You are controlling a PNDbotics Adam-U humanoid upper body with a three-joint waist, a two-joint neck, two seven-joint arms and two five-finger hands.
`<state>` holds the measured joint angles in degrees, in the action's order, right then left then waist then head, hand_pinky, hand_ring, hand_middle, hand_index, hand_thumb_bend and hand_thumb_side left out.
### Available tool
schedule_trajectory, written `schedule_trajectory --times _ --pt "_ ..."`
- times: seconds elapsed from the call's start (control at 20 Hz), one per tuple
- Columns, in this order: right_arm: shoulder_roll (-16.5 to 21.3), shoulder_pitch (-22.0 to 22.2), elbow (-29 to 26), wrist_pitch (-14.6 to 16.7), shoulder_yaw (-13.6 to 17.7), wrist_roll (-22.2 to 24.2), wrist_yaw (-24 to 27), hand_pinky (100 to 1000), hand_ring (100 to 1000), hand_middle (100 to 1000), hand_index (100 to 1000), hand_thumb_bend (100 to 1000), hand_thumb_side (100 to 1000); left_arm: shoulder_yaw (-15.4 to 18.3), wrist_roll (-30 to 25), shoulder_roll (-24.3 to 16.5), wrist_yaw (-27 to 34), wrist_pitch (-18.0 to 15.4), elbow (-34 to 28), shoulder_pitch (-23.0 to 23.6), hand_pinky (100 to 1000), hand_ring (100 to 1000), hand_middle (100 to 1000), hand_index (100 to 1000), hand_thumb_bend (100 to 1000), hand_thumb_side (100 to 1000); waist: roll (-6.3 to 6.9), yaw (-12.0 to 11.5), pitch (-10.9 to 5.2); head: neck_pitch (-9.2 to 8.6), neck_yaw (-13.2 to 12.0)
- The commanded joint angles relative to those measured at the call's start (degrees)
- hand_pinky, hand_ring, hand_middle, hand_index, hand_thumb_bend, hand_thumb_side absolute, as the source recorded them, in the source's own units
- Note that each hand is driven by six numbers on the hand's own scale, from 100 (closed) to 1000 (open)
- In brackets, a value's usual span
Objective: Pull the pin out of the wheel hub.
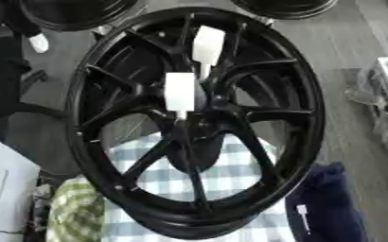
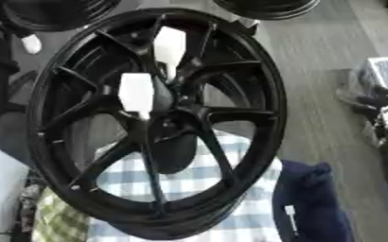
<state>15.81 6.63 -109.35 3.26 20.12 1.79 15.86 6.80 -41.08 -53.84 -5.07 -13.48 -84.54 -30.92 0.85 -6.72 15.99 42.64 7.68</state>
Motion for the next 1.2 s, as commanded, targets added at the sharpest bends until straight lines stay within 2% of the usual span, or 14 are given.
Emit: schedule_trajectory --times 0.05,0.1,0.15,0.2,0.3,0.45,0.5,0.6,0.65,0.7,0.75,0.9,1.05,1.2 --pt "0.62 0.18 -1.56 0.12 0.8 -0.57 0.56 995 767 722 884 100 651 2.49 -0.04 -0.87 -1.69 0.24 0.35 1.28 822 771 636 663 153 142 -0.03 -0.14 -1.32 -0.73 0.19" --pt "0.64 0.23 -1.61 0.14 0.82 -0.6 0.64 995 767 722 884 100 651 2.92 -0.33 -0.56 -2.37 0.25 0.59 1.88 852 813 701 768 219 284 -0.05 -0.17 -1.41 -0.71 0.16" --pt "0.65 0.27 -1.64 0.15 0.84 -0.63 0.71 995 767 722 884 100 651 3.28 -0.57 -0.34 -3.06 0.19 0.79 2.29 883 851 747 836 342 501 -0.06 -0.18 -1.49 -0.74 0.16" --pt "0.64 0.31 -1.64 0.13 0.87 -0.67 0.77 995 767 722 884 100 652 3.62 -0.7 -0.17 -3.73 0.12 1.04 2.57 896 865 763 861 407 594 -0.08 -0.19 -1.55 -0.82 0.24" --pt "0.6 0.35 -1.6 0.08 0.88 -0.68 0.86 995 767 722 884 100 654 4.26 -0.4 0.12 -4.89 0.03 1.37 2.8 912 880 781 900 468 684 -0.12 -0.19 -1.66 -0.85 0.25" --pt "0.63 0.31 -1.55 0.02 0.91 -0.7 1.07 995 768 722 885 100 655 4.81 0.62 0.59 -4.97 -0.31 1.29 2.74 909 879 777 912 484 718 -0.12 -0.14 -1.82 -0.68 0.13" --pt "0.63 0.3 -1.53 0.0 0.91 -0.68 1.14 995 768 722 884 100 656 4.99 1.13 0.71 -4.72 -0.36 1.14 2.62 902 873 772 907 423 734 -0.12 -0.11 -1.86 -0.66 0.13" --pt "0.58 0.32 -1.49 -0.04 0.89 -0.65 1.21 995 768 722 884 100 659 5.56 3.52 1.14 -3.7 0.21 0.91 2.28 873 852 750 873 223 696 -0.16 -0.03 -1.86 -0.6 0.06" --pt "0.54 0.31 -1.47 -0.07 0.89 -0.65 1.21 995 768 722 884 100 659 5.66 5.55 1.49 -2.43 0.62 0.72 2.13 873 852 750 873 223 696 -0.18 0.02 -1.83 -0.59 -0.01" --pt "0.45 0.32 -1.42 -0.11 0.88 -0.65 1.2 995 768 722 884 100 662 5.76 8.37 2.12 -0.23 1.07 0.51 1.87 837 821 711 835 100 689 -0.24 0.09 -1.79 -0.62 -0.06" --pt "0.37 0.33 -1.38 -0.14 0.86 -0.66 1.17 995 768 722 884 100 663 5.82 12.12 2.7 2.0 1.8 0.26 1.61 803 792 670 791 100 647 -0.3 0.16 -1.75 -0.67 -0.09" --pt "0.28 0.2 -1.4 -0.17 0.65 -0.56 1.29 995 768 722 884 100 665 5.2 24.36 5.62 9.03 5.31 -0.99 0.56 755 751 622 726 100 687 -0.56 0.56 -1.68 -0.85 -0.51" --pt "0.19 0.0 -1.44 -0.15 0.5 -0.43 1.54 995 768 722 884 100 668 3.97 34.01 9.91 13.89 8.95 -3.11 -0.3 745 751 631 724 100 720 -0.79 0.99 -1.59 -1.11 -0.96" --pt "0.11 -0.32 -1.44 -0.14 0.26 -0.24 1.85 995 768 722 884 100 668 3.22 41.36 16.71 18.63 11.92 -6.19 -0.04 741 751 641 728 100 749 -1.21 1.49 -1.41 -1.24 -1.47"
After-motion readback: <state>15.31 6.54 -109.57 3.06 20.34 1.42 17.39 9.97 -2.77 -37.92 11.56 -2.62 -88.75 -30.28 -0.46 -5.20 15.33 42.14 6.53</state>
